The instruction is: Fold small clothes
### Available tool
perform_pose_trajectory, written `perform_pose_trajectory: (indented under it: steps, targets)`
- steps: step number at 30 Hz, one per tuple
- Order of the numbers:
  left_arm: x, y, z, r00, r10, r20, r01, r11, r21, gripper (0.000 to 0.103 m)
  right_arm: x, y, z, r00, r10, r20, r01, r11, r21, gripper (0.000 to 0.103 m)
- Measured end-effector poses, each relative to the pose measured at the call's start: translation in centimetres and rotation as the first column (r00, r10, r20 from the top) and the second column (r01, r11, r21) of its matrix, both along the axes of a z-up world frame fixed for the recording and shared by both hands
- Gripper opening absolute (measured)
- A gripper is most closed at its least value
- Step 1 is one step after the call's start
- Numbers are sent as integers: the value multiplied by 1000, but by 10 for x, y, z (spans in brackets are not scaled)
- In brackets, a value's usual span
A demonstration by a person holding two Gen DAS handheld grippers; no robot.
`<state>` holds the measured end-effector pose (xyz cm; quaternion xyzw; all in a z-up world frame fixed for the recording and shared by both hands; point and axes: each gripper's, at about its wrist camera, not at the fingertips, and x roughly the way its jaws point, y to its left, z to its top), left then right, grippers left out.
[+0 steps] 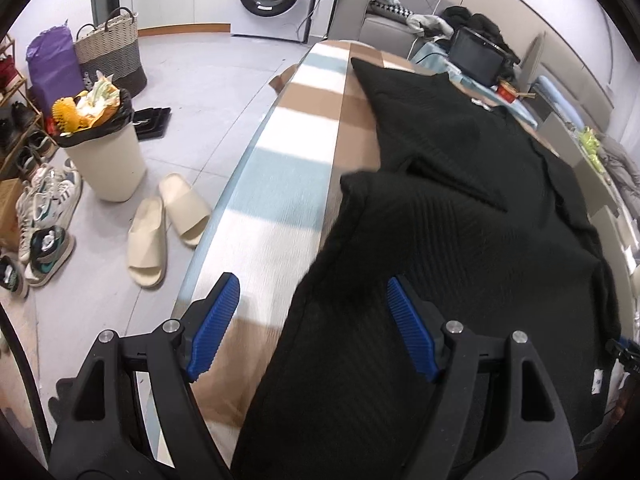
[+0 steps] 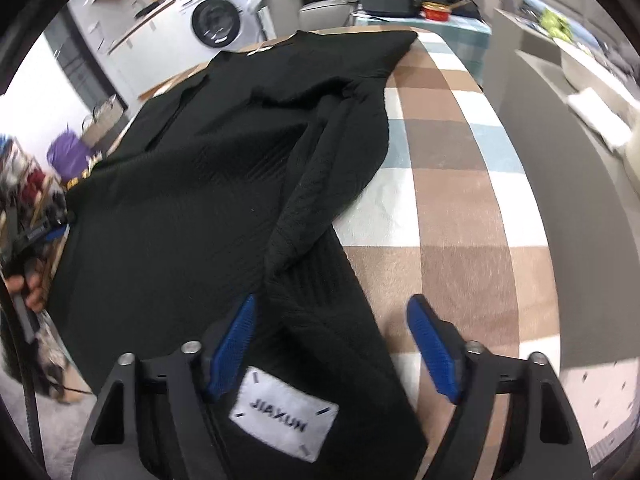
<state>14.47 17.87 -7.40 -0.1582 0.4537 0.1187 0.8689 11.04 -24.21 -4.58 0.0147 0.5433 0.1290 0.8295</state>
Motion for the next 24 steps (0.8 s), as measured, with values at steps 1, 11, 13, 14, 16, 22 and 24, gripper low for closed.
perform_pose_trajectory:
  steps: [1,11,13,14,16,22,24]
  targets:
    - [-2,-2,0,1000,0,-4,0,1000,11,74,0,1,-1,1000,17,5,-17,1000,-8,69]
    - [-15,-7,-6,1000,12,-28,-12,1000,19,74,-1,-6,30,980,42,196,-77,982,173,9]
    - [-12,-6,-6,1000,13,-27,-12,1000,25,74,4,-21,46,968,-64,244,-3,964,265,9]
    - [-11,-5,-7,1000,13,-28,-13,1000,25,74,10,-34,49,958,-156,241,74,945,319,9]
    - [-9,-5,-7,1000,0,-25,0,1000,11,74,20,-48,43,950,-250,189,172,921,349,11]
    - [-3,-9,-8,999,-44,-18,44,999,15,73,21,-46,13,980,-181,77,151,943,297,58]
    - [-3,-9,-7,998,-57,-5,57,998,-5,65,17,-41,7,989,-135,64,111,948,298,59]
